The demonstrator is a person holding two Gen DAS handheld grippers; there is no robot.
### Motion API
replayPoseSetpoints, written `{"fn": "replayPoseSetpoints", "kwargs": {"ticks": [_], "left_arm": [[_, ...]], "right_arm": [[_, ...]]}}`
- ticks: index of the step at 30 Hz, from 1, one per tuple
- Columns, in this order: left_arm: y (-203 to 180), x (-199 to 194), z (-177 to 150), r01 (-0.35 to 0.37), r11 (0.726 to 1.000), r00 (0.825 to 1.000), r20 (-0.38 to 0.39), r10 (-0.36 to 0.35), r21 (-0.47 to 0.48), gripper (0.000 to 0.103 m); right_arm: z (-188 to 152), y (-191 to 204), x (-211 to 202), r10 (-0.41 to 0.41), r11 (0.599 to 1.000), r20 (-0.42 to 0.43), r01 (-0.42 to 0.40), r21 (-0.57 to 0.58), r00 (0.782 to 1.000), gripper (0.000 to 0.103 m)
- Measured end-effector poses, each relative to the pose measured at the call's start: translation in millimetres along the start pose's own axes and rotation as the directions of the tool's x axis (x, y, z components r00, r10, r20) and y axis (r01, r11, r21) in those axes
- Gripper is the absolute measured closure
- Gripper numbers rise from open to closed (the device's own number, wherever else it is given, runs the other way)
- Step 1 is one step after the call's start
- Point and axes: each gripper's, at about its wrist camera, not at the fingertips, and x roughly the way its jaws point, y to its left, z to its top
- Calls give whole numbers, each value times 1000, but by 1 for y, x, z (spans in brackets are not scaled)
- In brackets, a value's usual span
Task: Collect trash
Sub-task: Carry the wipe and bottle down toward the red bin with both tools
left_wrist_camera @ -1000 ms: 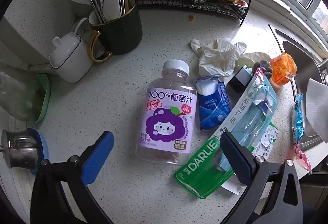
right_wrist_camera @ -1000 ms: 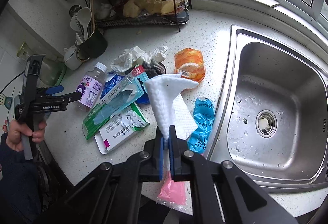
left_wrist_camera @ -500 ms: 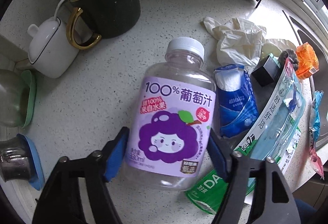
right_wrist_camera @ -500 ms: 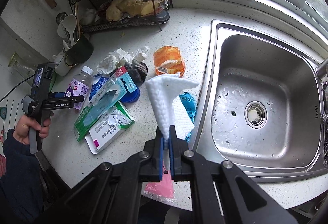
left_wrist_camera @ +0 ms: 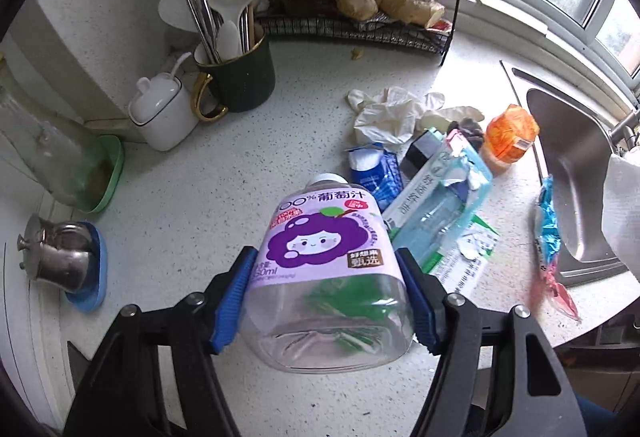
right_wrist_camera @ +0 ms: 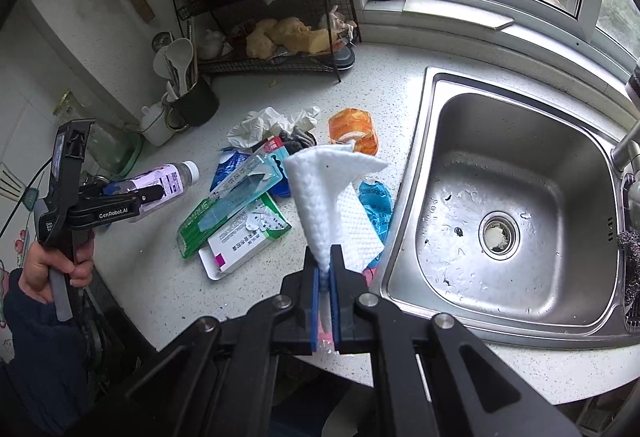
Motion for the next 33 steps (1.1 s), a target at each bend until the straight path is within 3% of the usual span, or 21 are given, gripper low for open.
{"fn": "replayPoseSetpoints", "kwargs": {"ticks": [10,18,23,27,33], "left_arm": [[-52,-97,-82,-22,998,993,110,30,-67,36],[-114,-136,-163,-5,995,994,109,16,-98,36],[-148,-128,-211,10,993,998,59,-3,-115,36],[-172,-112,-244,16,994,1000,9,-15,-106,36],[-189,-58,-283,27,994,996,-80,-35,-102,36]], "right_arm": [[-44,11,-43,112,986,34,-107,-125,993,99],[-99,11,-56,182,960,-15,-181,-212,983,99],[-140,5,-42,211,952,-86,-225,-208,974,99],[-172,3,-25,170,944,-115,-196,-267,979,99],[-210,-12,35,167,951,-248,-222,-214,954,99]]}}
